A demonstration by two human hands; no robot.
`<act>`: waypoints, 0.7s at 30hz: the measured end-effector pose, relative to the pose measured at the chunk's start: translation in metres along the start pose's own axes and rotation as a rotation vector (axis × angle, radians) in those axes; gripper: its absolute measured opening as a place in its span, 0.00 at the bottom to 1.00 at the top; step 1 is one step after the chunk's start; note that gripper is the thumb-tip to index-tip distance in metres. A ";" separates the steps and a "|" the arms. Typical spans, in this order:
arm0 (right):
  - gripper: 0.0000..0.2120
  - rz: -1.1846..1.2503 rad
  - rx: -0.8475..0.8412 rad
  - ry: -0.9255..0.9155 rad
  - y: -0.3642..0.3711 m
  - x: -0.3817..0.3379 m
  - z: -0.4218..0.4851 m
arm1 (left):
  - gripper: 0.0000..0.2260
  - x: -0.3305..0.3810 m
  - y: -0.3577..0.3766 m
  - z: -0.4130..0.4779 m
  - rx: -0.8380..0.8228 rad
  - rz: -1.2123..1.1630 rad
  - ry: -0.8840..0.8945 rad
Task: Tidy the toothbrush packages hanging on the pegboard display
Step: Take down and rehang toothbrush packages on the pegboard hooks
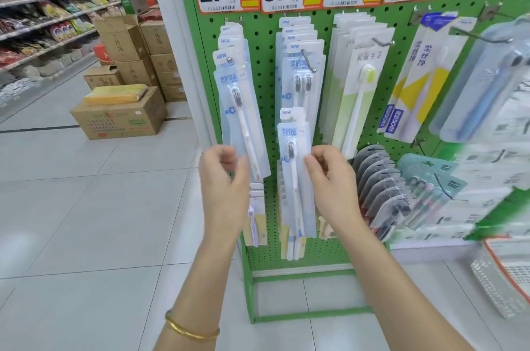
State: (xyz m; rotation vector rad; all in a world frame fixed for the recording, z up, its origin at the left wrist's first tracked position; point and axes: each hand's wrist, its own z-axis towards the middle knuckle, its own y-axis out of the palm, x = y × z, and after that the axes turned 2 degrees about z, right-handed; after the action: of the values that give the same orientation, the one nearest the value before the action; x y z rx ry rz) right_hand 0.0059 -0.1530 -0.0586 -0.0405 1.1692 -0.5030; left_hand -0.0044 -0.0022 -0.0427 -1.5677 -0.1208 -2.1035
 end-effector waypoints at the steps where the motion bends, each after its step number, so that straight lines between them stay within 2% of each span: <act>1: 0.02 0.018 -0.014 0.026 -0.003 0.005 -0.006 | 0.06 -0.003 0.010 -0.009 -0.083 -0.027 -0.026; 4: 0.04 0.071 -0.067 0.096 -0.011 0.021 -0.022 | 0.09 -0.006 0.039 -0.031 -0.336 -0.089 -0.091; 6: 0.06 0.085 -0.083 0.134 -0.018 0.032 -0.031 | 0.09 -0.006 0.054 -0.043 -0.420 -0.087 -0.095; 14: 0.19 0.136 -0.180 0.270 -0.037 0.064 -0.064 | 0.08 -0.007 0.085 -0.073 -0.400 -0.087 -0.119; 16: 0.19 0.201 -0.148 0.294 -0.038 0.067 -0.073 | 0.08 -0.010 0.089 -0.078 -0.424 -0.079 -0.125; 19: 0.17 0.366 -0.052 0.367 -0.036 0.072 -0.080 | 0.09 -0.021 0.093 -0.087 -0.496 0.016 -0.040; 21: 0.20 0.407 -0.005 0.406 -0.035 0.076 -0.082 | 0.13 -0.030 0.093 -0.096 -0.561 0.097 0.017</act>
State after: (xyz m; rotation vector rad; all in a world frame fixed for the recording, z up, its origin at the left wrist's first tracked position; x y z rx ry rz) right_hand -0.0567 -0.1963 -0.1476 0.3035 1.5288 -0.1469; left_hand -0.0403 -0.1077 -0.1227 -1.8096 0.5875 -2.1834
